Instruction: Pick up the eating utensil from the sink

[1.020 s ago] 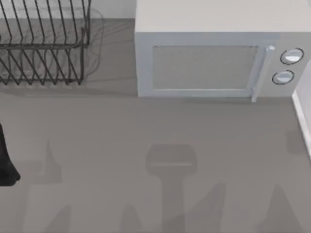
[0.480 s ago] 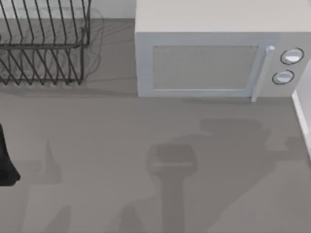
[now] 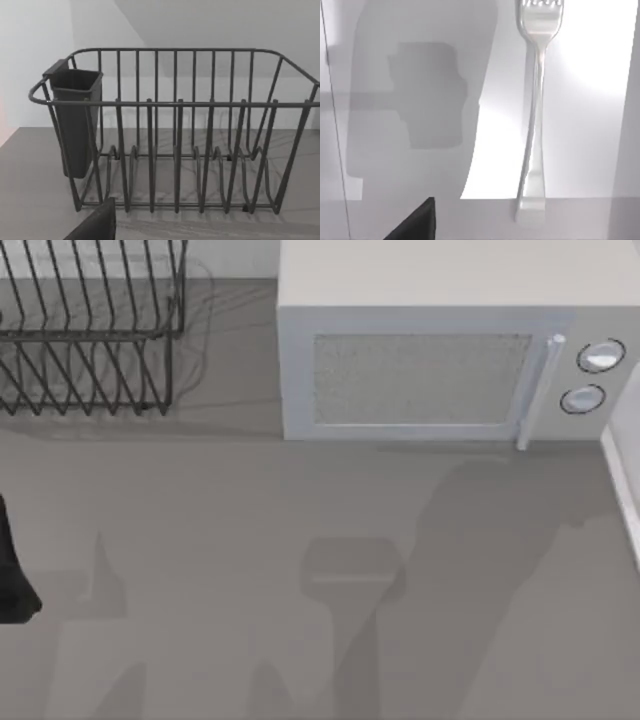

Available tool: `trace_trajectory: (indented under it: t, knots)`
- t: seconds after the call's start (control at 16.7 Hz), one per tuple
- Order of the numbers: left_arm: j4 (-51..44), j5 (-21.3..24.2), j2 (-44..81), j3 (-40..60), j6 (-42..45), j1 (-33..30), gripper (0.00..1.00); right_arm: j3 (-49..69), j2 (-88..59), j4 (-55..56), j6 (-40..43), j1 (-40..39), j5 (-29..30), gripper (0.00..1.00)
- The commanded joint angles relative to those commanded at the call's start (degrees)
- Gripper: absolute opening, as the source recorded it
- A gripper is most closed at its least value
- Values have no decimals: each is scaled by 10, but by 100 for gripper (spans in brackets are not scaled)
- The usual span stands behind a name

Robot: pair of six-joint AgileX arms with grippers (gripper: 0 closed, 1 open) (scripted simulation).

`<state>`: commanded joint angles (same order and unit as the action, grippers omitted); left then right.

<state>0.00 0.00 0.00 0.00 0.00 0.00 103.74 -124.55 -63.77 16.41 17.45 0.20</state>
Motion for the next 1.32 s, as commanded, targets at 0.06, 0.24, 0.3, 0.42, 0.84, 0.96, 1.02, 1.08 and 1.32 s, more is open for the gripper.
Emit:
trace_trajectory:
  t: [0.06,0.24,0.3,0.42,0.84,0.96,1.02,1.08,1.32]
  knots:
    - [0,0,0,0,0,0,100,22,-26,-14,3,4,0,100]
    - [0,0,0,0,0,0,100,65,-75,-39,10,11,0,100]
    - [0,0,0,0,0,0,100,69,-81,-42,11,12,0,100]
    - [0,0,0,0,0,0,100,69,-81,-42,11,12,0,100]
    - [0,0,0,0,0,0,100,44,-102,0,9,9,1,100]
    - [0,0,0,0,0,0,100,20,-129,55,9,10,1,100]
    - [0,0,0,0,0,0,100,6,-144,88,9,10,1,100]
    - [0,0,0,0,0,0,100,-7,-158,121,9,10,1,100]
    - [0,0,0,0,0,0,100,-48,-206,202,8,11,2,100]
